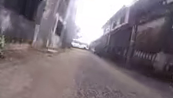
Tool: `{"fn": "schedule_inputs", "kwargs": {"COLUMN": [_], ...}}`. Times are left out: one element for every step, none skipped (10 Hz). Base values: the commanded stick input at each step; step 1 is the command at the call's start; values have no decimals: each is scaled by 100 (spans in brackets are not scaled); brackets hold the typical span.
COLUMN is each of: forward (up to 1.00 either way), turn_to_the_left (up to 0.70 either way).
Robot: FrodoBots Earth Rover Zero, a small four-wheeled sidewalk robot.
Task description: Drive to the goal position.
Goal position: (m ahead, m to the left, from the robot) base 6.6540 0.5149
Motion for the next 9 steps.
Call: {"fn": "schedule_inputs", "kwargs": {"forward": [100, 100, 100, 100, 100, 100, 100, 100, 100], "turn_to_the_left": [0, 0, 0, 0, 0, 0, 0, 0, 0]}}
